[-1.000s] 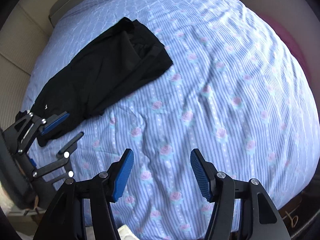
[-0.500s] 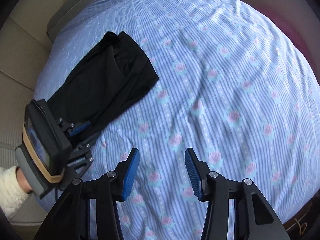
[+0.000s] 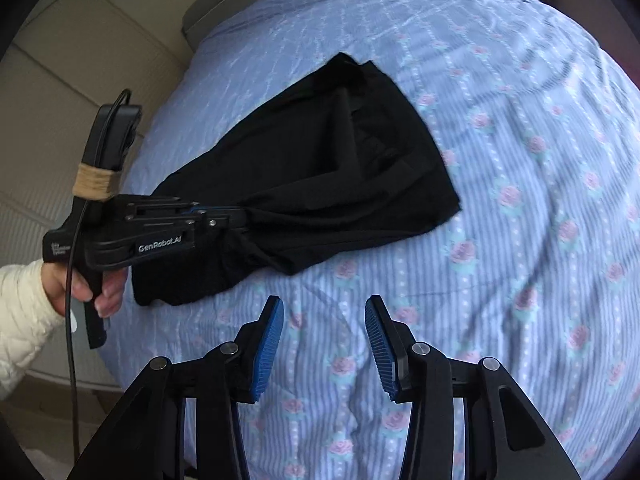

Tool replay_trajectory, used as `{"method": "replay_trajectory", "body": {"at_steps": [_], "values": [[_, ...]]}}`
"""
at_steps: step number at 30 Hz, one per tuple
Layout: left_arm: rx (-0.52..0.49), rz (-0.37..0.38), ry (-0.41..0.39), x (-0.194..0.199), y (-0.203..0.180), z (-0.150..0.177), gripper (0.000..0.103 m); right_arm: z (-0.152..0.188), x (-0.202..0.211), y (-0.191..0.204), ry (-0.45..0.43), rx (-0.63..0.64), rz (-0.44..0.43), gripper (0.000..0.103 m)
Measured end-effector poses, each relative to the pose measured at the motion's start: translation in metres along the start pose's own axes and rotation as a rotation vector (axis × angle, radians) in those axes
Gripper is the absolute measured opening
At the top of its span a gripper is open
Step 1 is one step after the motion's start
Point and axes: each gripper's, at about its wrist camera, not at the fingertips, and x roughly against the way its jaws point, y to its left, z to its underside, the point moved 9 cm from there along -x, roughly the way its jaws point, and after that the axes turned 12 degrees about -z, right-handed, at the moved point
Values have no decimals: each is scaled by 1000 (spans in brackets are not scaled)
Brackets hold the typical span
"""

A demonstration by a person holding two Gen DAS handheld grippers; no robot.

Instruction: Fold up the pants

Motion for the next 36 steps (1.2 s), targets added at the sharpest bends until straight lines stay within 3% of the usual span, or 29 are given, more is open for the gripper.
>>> {"method": "replay_trajectory", "body": {"at_steps": [6, 13, 15, 18, 19, 20, 23, 27, 32, 34, 35, 36], "values": [[14, 42, 14, -3, 13, 2, 3, -27, -54, 37, 109, 110, -139, 40], [17, 79, 6, -2, 19, -6, 3, -42, -117, 55, 252, 169, -189, 34], [2, 87, 3, 1, 19, -6, 3, -42, -130, 52, 281, 167, -163, 33], [-7, 93, 3, 4, 17, -2, 3, -45, -139, 46, 273, 141, -153, 31], [-10, 99, 6, 4, 15, -1, 3, -44, -141, 45, 273, 114, -159, 17], [-13, 109, 9, 4, 12, -1, 4, -41, -142, 46, 277, 88, -184, 11], [-32, 145, 7, 8, -4, 5, 7, -28, -125, 51, 222, 70, -179, 9], [-62, 187, 40, 0, -33, 19, 12, 7, -99, 43, 144, -65, -168, 7], [-112, 149, 147, -24, -44, 38, 26, 41, -110, 20, 158, -227, -135, 7], [-115, 143, 136, -14, -40, 34, 42, 46, -107, 19, 150, -263, -117, 10], [-115, 135, 116, -6, -36, 30, 49, 46, -104, 20, 145, -273, -105, 13], [-117, 124, 82, 4, -30, 24, 60, 47, -98, 20, 137, -283, -90, 29]]}}
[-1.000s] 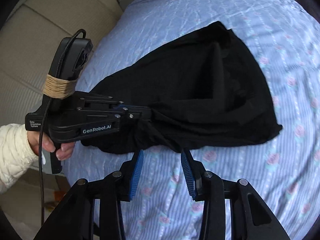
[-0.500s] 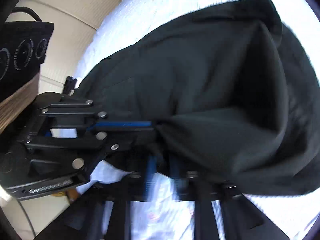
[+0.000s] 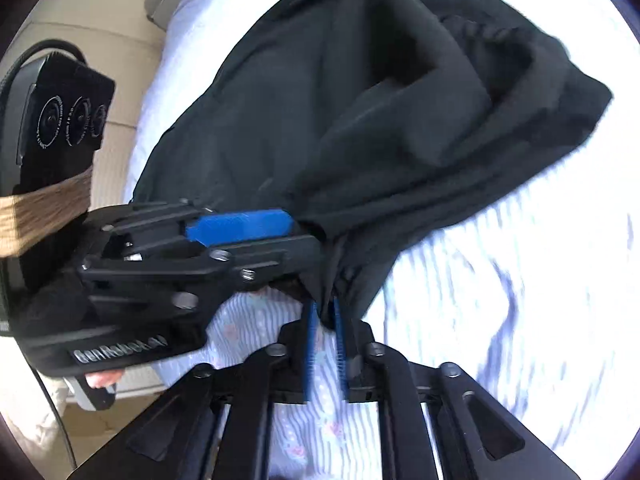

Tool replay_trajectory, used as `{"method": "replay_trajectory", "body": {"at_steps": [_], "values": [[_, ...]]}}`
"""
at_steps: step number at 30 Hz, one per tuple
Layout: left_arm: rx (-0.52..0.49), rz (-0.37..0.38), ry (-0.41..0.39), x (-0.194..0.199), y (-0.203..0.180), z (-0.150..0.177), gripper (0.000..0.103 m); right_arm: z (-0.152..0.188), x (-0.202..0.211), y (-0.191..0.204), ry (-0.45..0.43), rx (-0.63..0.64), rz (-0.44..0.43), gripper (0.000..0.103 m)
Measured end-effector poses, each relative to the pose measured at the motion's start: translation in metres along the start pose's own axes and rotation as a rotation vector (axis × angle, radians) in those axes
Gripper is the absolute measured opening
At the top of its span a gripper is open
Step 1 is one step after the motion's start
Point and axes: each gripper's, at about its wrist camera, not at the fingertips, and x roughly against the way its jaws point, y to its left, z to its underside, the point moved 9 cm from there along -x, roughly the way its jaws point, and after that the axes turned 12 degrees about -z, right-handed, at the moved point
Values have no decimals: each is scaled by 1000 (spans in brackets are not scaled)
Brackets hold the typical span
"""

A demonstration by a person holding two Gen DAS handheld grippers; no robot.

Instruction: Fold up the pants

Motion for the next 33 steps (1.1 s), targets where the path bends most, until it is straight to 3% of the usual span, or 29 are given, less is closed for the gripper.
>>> {"method": "replay_trajectory", "body": {"at_steps": [1, 4, 7, 11, 14, 17, 22, 29, 32, 33], "values": [[-5, -11, -34, 11, 5, -5, 62, 2, 9, 1, -24, -10, 14, 42], [-40, -51, -126, 43, 26, -31, 62, -2, 53, 10, -178, -21, 39, 42], [-111, -100, -222, 67, 46, -78, 62, -15, 93, 6, -324, -68, 113, 42], [-236, -147, -264, 68, 55, -137, 61, -43, 123, -15, -480, -175, 180, 42], [-324, -116, -249, 52, 43, -171, 59, -61, 127, -34, -556, -238, 203, 42], [-392, -96, -229, 31, 24, -192, 58, -70, 121, -47, -594, -302, 161, 42], [-508, -160, -203, -5, 7, -210, 58, -77, 110, -58, -625, -335, 162, 42], [-541, -188, -152, -41, 13, -213, 51, -106, 93, -88, -603, -351, 187, 41], [-540, -193, -142, -43, 15, -213, 30, -109, 91, -97, -593, -371, 171, 39], [-530, -189, -138, -43, 17, -214, 19, -112, 88, -99, -590, -373, 171, 33]]}}
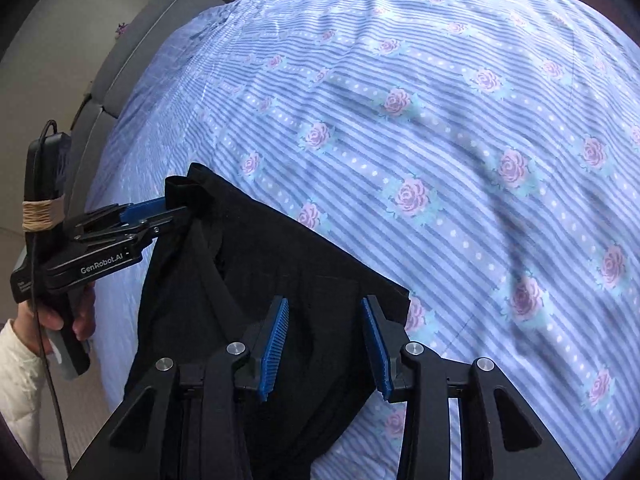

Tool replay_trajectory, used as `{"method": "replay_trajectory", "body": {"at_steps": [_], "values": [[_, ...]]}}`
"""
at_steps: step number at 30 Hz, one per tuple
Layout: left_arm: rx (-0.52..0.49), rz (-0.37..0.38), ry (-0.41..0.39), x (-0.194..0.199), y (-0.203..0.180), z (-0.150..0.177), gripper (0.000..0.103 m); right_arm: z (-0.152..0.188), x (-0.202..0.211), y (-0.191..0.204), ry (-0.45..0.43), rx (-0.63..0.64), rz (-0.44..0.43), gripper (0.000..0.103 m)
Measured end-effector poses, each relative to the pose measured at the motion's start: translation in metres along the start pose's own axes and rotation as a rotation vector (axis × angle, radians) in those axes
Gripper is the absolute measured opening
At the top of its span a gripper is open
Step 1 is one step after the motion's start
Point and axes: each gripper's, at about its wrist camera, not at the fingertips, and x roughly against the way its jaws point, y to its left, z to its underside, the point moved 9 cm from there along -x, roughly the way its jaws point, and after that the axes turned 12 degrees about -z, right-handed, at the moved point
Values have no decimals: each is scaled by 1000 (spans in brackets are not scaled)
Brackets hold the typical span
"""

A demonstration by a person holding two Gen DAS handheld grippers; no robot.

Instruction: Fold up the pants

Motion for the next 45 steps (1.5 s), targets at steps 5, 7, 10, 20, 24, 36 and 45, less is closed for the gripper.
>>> {"method": "replay_trajectory", "body": {"at_steps": [5, 7, 10, 20, 24, 36, 45], "values": [[79, 34, -21, 13, 15, 1, 4, 7, -8, -6, 46, -1, 16, 10], [120, 33, -39, 21, 25, -2, 4, 8, 2, -5, 37, 11, 36, 6], [197, 33, -64, 30, 45, -7, 4, 2, 40, 1, -65, 10, 67, 5], [211, -75, 85, -31, 48, -19, 5, -3, 32, -20, -70, -14, 173, 5], [244, -88, 72, -25, 49, -24, 22, -6, 36, -33, -61, -74, 197, 21], [512, -71, -184, 145, 80, 87, 58, 4, 98, 57, -65, 254, 180, 51], [826, -188, -140, 222, 91, 309, 61, 94, 90, 145, 102, 489, 68, 51]]}}
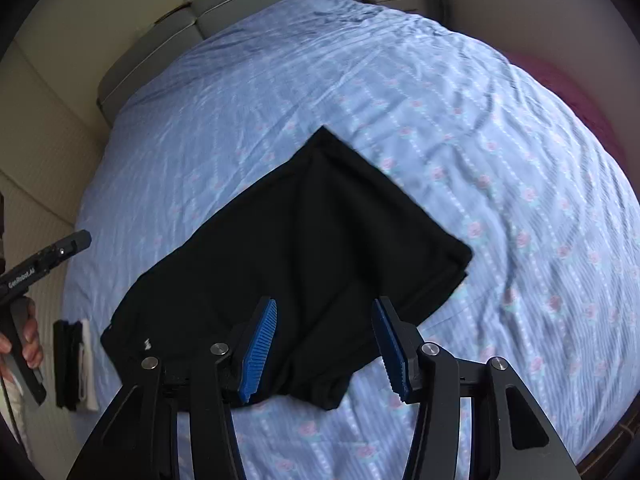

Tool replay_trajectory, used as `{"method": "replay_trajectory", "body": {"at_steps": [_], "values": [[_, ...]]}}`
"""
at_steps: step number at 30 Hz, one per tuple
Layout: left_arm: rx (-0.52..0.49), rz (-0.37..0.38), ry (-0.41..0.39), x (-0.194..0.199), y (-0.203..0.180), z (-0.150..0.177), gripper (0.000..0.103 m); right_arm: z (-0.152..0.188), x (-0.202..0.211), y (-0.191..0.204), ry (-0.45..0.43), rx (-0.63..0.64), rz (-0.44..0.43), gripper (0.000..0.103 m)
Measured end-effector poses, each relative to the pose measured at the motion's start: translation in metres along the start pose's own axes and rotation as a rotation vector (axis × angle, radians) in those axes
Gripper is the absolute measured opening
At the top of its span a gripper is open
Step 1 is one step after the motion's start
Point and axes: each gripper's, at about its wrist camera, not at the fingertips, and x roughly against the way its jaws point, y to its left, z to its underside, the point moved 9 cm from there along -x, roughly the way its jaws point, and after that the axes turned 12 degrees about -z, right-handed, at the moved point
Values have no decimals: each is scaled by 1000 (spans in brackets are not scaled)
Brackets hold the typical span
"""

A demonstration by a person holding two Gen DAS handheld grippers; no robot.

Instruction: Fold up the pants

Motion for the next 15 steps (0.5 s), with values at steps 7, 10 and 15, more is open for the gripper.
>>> {"method": "replay_trajectory", "body": {"at_steps": [7, 10, 15], "values": [[259, 50, 80, -11, 93, 83, 61, 53, -34, 102, 135, 125, -111, 51], [325, 78, 120, -34, 112, 103, 61, 76, -49, 134, 184, 154, -120, 51], [302, 146, 179, -71, 110, 115, 61, 111, -67, 162, 267, 177, -99, 51]]}}
